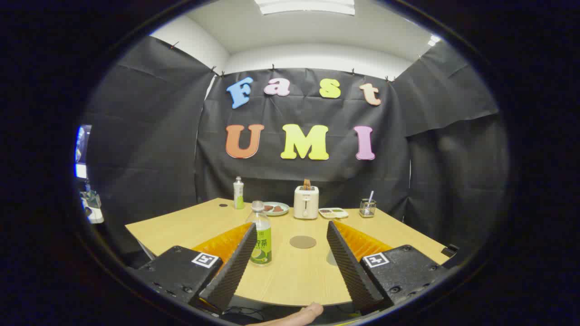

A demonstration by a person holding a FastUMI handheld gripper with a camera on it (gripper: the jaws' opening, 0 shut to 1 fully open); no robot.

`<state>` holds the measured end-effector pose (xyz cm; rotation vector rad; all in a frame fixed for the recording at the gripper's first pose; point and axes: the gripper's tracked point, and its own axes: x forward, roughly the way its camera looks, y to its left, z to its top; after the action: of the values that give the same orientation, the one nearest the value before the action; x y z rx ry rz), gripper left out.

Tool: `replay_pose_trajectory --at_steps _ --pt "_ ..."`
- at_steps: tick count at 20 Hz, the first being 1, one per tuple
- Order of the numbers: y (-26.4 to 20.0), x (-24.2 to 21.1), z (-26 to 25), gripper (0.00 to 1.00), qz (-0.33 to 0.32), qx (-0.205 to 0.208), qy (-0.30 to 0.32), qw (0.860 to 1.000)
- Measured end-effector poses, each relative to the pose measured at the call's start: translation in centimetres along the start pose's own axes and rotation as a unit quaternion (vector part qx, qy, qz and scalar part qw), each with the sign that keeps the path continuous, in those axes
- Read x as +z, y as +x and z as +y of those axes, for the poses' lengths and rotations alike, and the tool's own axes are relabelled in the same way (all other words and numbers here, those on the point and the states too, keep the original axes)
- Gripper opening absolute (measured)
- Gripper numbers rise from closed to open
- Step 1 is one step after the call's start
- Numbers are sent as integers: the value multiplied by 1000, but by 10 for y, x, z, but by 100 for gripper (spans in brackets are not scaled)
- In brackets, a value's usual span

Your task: Take the bottle from table, then pour the juice into the cup, finally place the bottle on the coaster

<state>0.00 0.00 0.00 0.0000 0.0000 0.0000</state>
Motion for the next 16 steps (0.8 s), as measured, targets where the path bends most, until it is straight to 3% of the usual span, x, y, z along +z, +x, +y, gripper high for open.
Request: replay_pose_trajectory --at_steps 4,11,16 --pt "3 0 2 100 3 -17 -20 1000" --pt "5 -11 -5 100 7 -12 49 999" --pt "1 -5 -10 100 -10 -12 60 998"
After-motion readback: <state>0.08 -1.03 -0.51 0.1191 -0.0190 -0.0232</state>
